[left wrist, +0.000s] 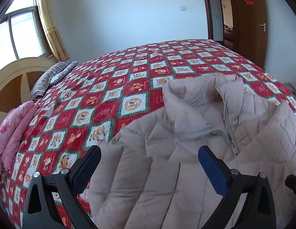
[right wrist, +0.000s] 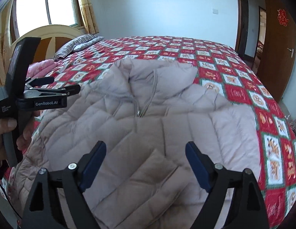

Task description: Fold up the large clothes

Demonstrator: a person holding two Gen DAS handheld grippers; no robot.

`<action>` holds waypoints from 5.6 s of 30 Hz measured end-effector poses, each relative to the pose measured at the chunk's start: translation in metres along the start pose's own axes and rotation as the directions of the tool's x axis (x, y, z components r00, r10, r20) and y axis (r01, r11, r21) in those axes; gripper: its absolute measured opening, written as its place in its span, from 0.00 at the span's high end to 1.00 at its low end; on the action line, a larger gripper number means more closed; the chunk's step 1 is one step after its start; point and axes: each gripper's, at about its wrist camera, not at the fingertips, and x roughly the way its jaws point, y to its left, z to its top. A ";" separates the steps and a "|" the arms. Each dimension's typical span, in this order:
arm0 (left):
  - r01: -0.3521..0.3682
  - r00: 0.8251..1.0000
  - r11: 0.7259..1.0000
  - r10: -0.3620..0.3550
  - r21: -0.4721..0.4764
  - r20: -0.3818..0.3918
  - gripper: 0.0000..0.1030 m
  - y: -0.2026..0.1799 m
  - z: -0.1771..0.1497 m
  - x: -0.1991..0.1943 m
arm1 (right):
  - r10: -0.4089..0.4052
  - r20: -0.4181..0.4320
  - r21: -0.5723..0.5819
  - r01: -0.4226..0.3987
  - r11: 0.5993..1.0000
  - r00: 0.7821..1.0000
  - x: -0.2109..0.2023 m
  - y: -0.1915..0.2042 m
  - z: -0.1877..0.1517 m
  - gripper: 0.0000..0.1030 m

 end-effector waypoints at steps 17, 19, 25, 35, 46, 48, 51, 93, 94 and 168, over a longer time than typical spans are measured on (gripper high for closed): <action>-0.015 0.985 0.998 0.003 -0.069 -0.172 0.01 -0.011 0.065 0.150 | -0.016 -0.248 0.384 0.113 0.916 0.969 0.169 -0.126 0.139 0.19; -0.025 0.984 0.998 0.014 -0.060 -0.177 0.01 -0.010 0.060 0.152 | -0.004 -0.271 0.366 0.107 0.924 0.962 0.168 -0.128 0.130 0.45; -0.040 0.982 0.998 0.032 -0.042 -0.186 0.01 -0.006 0.040 0.148 | -0.031 -0.297 0.281 0.118 0.952 0.954 0.137 -0.138 0.092 0.62; 0.005 0.996 0.999 -0.001 -0.052 0.086 0.01 -0.012 0.076 0.072 | -0.154 -0.270 0.049 0.173 0.984 0.951 0.137 -0.125 0.067 0.64; -0.050 0.987 0.999 0.047 -0.017 -0.155 0.01 -0.035 0.062 0.164 | -0.197 -0.216 0.037 0.210 0.977 0.956 0.091 -0.127 0.072 0.62; -0.039 0.989 0.999 0.036 -0.025 -0.140 0.01 -0.033 0.057 0.159 | -0.198 -0.130 0.062 0.208 0.976 0.972 0.076 -0.123 0.085 0.62; -0.038 0.989 0.999 0.034 -0.028 -0.142 0.01 -0.031 0.055 0.158 | -0.059 -0.043 0.125 0.064 0.990 0.997 0.071 -0.110 0.104 0.62; -0.004 0.988 0.999 -0.001 -0.032 -0.156 0.01 -0.058 0.044 0.168 | -0.110 -0.124 0.002 0.111 0.994 0.986 0.169 -0.077 0.082 0.64; -0.005 0.988 1.000 0.001 -0.025 -0.156 0.01 -0.060 0.044 0.169 | -0.109 -0.125 0.003 0.110 0.994 0.986 0.170 -0.078 0.082 0.64; -0.101 0.992 0.992 0.094 -0.082 -0.083 0.01 0.076 -0.251 -0.138 | -0.235 -0.131 0.190 0.257 0.947 0.963 -0.120 -0.082 -0.180 0.16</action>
